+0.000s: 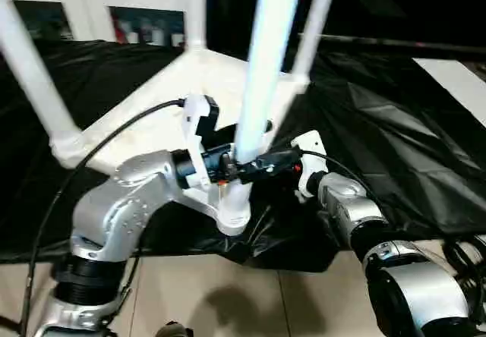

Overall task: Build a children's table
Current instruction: Rotate table base

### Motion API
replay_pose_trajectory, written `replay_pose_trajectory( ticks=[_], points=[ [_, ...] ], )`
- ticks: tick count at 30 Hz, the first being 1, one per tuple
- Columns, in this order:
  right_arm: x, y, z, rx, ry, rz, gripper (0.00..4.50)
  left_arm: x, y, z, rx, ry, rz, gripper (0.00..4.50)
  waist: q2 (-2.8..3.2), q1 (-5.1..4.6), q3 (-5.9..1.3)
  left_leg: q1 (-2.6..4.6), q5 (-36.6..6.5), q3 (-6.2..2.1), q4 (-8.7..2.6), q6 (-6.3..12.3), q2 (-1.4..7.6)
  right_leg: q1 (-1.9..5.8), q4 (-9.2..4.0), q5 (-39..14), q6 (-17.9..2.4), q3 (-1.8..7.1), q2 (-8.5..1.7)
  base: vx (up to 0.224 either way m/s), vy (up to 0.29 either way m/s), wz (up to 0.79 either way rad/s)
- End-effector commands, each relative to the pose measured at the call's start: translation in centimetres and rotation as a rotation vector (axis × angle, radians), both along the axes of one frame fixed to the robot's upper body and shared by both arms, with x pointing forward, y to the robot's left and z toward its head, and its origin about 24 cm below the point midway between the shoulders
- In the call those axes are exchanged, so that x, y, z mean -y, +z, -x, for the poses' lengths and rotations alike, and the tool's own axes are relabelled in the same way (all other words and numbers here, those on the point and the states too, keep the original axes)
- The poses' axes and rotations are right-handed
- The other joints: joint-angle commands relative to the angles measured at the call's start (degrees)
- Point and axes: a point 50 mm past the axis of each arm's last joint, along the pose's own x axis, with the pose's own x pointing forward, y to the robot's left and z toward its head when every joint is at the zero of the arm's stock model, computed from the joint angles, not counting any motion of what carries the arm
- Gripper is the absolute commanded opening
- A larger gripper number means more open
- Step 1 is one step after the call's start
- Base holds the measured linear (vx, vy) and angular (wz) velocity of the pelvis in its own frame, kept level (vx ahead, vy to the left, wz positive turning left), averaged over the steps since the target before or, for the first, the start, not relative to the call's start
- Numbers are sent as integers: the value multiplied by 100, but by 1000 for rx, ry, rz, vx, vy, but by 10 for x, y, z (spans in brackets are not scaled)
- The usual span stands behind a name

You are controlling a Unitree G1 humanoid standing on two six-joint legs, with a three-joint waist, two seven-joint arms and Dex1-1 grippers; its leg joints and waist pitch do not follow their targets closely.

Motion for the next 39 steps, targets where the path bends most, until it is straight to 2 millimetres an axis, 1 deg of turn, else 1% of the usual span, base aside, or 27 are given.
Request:
replay_pose_trajectory(
  ticks=[1, 3, 5, 8, 9, 10, 12, 14, 16, 17, 18, 19, 20, 21, 22, 23, 24, 25, 26, 27, 29, 31, 34, 35, 36, 37, 39],
  points=[
    [-31, 0, 5, -12, 134, -27, 364, 31, 8, 7, 28, -118, 23, 448, 79, 14, -339, 233, -1224, -59, -416, -248, 138, 94, -529, 403, -1119, 224, -423, 0, 0, 0],
    [-34, 0, 6, -11, 146, -29, 364, 38, 8, 6, 38, -126, 20, 448, 75, 9, -349, 221, -1156, -65, -415, -237, 136, 114, -520, 498, -1123, 222, -420, 0, 0, 0],
    [-36, 1, 7, -12, 153, -36, 364, 42, 8, 3, 44, -123, 20, 448, 74, -7, -351, 221, -1118, -67, -412, -208, 135, 114, -514, 602, -1130, 217, -414, 0, 0, 0],
    [-41, 1, 8, -17, 174, -49, 364, 49, 13, -3, 56, -109, 36, 448, 75, -43, -365, 208, -989, -69, -395, -137, 123, 135, -489, 902, -1196, 211, -410, 0, 0, 0],
    [-43, 1, 9, -18, 186, -54, 364, 50, 14, -5, 60, -102, 36, 448, 73, -48, -372, 214, -966, -65, -383, -97, 120, 139, -494, 982, -1224, 215, -413, 0, 0, 0],
    [-44, 0, 10, -18, 194, -55, 364, 52, 14, -7, 63, -96, 35, 448, 59, -59, -377, 188, -869, -72, -378, -49, 114, 165, -478, 1114, -1241, 209, -412, 0, 0, 0],
    [-46, 0, 11, -19, 203, -58, 364, 53, 15, -9, 65, -85, 34, 448, 51, -67, -390, 176, -701, -70, -355, 46, 103, 177, -454, 1391, -1261, 206, -409, 0, 0, 0],
    [-50, -1, 13, -23, 230, -63, 364, 56, 15, -9, 72, -93, 34, 448, 55, -76, -402, 182, -609, -68, -332, 172, 107, 180, -434, 1637, -1331, 204, -409, 0, 0, 0],
    [-51, -2, 13, -12, 222, -43, 364, 59, 14, -12, 84, -68, 26, 448, 55, -76, -400, 203, -599, -62, -327, 238, 119, 161, -433, 1718, -1393, 207, -407, 0, 0, 0],
    [-50, -1, 12, 0, 197, -24, 364, 59, 12, -17, 93, -29, 11, 448, 55, -71, -396, 213, -637, -59, -328, 258, 124, 155, -446, 1659, -1413, 211, -409, 0, 0, 0],
    [-48, -1, 10, 10, 170, -8, 364, 57, 9, -23, 101, 15, -9, 448, 62, -70, -390, 220, -660, -54, -331, 255, 126, 145, -450, 1615, -1418, 214, -404, 0, 0, 0],
    [-43, 1, 6, 28, 127, -1, 364, 50, 1, -33, 119, 91, -85, 448, 69, -75, -381, 234, -774, -56, -344, 217, 131, 135, -471, 1430, -1384, 217, -405, 0, 0, 0],
    [-40, 3, 5, 36, 109, -1, 364, 45, -3, -38, 133, 122, -130, 448, 63, -80, -382, 224, -805, -67, -351, 192, 128, 149, -469, 1343, -1366, 216, -416, 0, 0, 0],
    [-40, 3, 5, 36, 109, -1, 364, 45, -3, -38, 133, 122, -130, 448, 67, -86, -389, 208, -855, -78, -360, 146, 131, 168, -471, 1188, -1295, 210, -425, 0, 0, 0],
    [-34, 5, 1, 51, 66, 7, 364, 36, -10, -44, 159, 160, -194, 448, 81, -79, -384, 227, -890, -78, -369, 108, 136, 138, -481, 1107, -1274, 205, -424, 0, 0, 0],
    [-28, 8, -1, 65, 37, 2, 364, 29, -13, -48, 156, 186, -223, 448, 87, -73, -386, 254, -927, -71, -369, 73, 145, 114, -478, 1077, -1297, 214, -422, 0, 0, 0],
    [-27, 8, -2, 68, 31, 1, 364, 27, -14, -49, 156, 193, -230, 448, 95, -58, -396, 265, -908, -66, -359, 62, 148, 109, -469, 1123, -1318, 216, -423, 0, 0, 0],
    [-13, 15, -7, 97, -23, -13, 364, 6, -19, -55, 150, 254, -289, 448, 65, -47, -387, 262, -870, -53, -358, 70, 144, 100, -459, 1196, -1324, 221, -412, 0, 0, 0],
    [-8, 16, -8, 107, -37, -17, 364, 0, -20, -56, 148, 267, -302, 448, 70, -47, -387, 252, -871, -54, -364, 73, 139, 104, -453, 1196, -1325, 219, -414, 0, 0, 0],
    [-8, 16, -8, 107, -37, -17, 364, 0, -20, -56, 148, 267, -302, 448, 78, -48, -389, 254, -864, -52, -363, 73, 136, 102, -454, 1208, -1305, 217, -412, 0, 0, 0],
    [3, 19, -9, 119, -78, -36, 364, -13, -23, -59, 134, 292, -316, 448, 79, -42, -387, 267, -845, -41, -357, 78, 135, 91, -455, 1219, -1296, 225, -406, 0, 0, 0],
    [9, 19, -8, 129, -92, -40, 364, -23, -27, -59, 143, 296, -338, 448, 66, -31, -380, 259, -841, -32, -359, 58, 132, 89, -463, 1190, -1290, 226, -408, 0, 0, 0],
    [14, 17, -6, 139, -102, -34, 364, -26, -31, -56, 148, 275, -364, 448, 75, -7, -385, 263, -817, -27, -357, 71, 132, 80, -458, 1211, -1270, 231, -410, 0, 0, 0],
    [18, 17, -6, 143, -116, -35, 364, -27, -34, -53, 151, 256, -388, 448, 70, -1, -385, 257, -791, -28, -354, 79, 133, 83, -455, 1249, -1266, 234, -412, 0, 0, 0],
    [21, 17, -5, 151, -132, -38, 364, -27, -38, -49, 159, 232, -419, 448, 79, 20, -388, 260, -781, -29, -356, 96, 138, 81, -453, 1274, -1258, 232, -418, 0, 0, 0],
    [24, 17, -4, 156, -141, -41, 364, -27, -40, -47, 165, 216, -436, 448, 75, 28, -393, 257, -744, -30, -355, 110, 141, 77, -440, 1330, -1226, 231, -406, 0, 0, 0],
    [27, 18, -2, 159, -140, -49, 364, -28, -42, -42, 149, 205, -447, 448, 80, 52, -394, 265, -728, -24, -353, 98, 139, 70, -439, 1395, -1214, 231, -395, 0, 0, 0]
  ],
)
